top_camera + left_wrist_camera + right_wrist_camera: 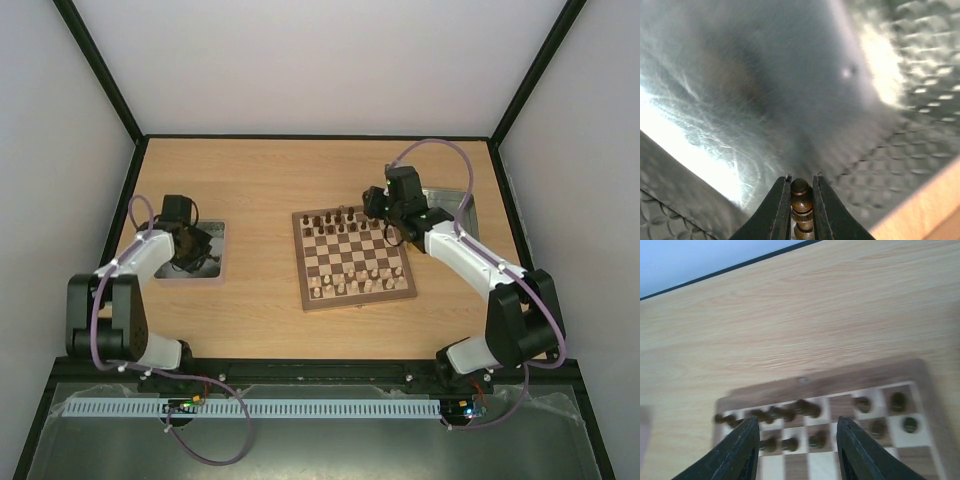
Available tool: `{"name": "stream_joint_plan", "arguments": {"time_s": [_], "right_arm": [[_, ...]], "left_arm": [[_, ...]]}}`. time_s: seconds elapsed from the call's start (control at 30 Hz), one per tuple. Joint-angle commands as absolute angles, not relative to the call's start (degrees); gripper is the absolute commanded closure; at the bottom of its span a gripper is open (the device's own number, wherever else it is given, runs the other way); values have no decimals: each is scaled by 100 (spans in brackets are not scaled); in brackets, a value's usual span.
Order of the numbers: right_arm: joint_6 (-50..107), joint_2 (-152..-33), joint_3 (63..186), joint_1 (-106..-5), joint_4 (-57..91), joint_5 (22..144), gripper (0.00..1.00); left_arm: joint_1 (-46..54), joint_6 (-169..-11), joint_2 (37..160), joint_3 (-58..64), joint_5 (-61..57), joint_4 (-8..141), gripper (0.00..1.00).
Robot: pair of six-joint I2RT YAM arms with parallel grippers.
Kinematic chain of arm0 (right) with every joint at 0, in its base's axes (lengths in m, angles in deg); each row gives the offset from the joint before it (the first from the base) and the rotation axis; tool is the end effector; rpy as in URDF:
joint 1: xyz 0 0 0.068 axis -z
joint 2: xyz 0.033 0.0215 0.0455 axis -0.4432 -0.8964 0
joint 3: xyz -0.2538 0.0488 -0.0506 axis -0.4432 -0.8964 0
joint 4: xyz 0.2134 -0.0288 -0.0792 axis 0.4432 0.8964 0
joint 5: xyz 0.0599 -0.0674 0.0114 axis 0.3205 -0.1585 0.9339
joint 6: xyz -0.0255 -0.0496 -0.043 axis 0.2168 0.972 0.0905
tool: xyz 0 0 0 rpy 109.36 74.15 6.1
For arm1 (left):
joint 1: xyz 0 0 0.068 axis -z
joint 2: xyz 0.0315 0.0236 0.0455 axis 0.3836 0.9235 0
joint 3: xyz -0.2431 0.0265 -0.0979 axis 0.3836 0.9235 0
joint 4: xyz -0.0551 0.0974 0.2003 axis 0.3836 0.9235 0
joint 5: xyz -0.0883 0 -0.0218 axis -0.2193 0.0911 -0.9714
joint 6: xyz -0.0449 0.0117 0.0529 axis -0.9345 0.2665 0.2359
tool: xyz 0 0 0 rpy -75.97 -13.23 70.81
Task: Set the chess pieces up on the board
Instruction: Pick up the chess piece from the storage box, then place the chess piece on the chessboard.
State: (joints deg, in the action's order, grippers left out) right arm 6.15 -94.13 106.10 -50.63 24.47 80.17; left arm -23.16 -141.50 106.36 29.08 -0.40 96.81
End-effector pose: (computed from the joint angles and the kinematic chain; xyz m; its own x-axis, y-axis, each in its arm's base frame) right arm 0.2834 0.1335 0.2581 -0.6698 0.2302 -0.7059 -0.1695 0.8782 0.4472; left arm 0.2491 -0.0042 0.1656 -0.4410 -0.8936 -0.0837 -0.8008 0.4338 -0.4130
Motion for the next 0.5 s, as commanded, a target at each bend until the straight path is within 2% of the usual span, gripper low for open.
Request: {"name": "stream_joint_plan", "arguments": {"time_s": [0.0,0.13,0.27,0.47], "right_arm": [[883,-9719,10819,-5055,1884,9849,56],[985,-9999,10983,-5194,1778,10493,48],[1262,-10159,11212,-5529,1718,10622,39],[1551,-10363,11309,-6172,1414,10911,29]], "left_arm": [[-2182,-13755,9990,2834,381,9526,96],[-2020,-13633,9564,2859,270,9361,96],[-1663,-13415,9321,2772,-189,8999,95],[-904,-13370,9811,2331,-1279,8181,94]]}}
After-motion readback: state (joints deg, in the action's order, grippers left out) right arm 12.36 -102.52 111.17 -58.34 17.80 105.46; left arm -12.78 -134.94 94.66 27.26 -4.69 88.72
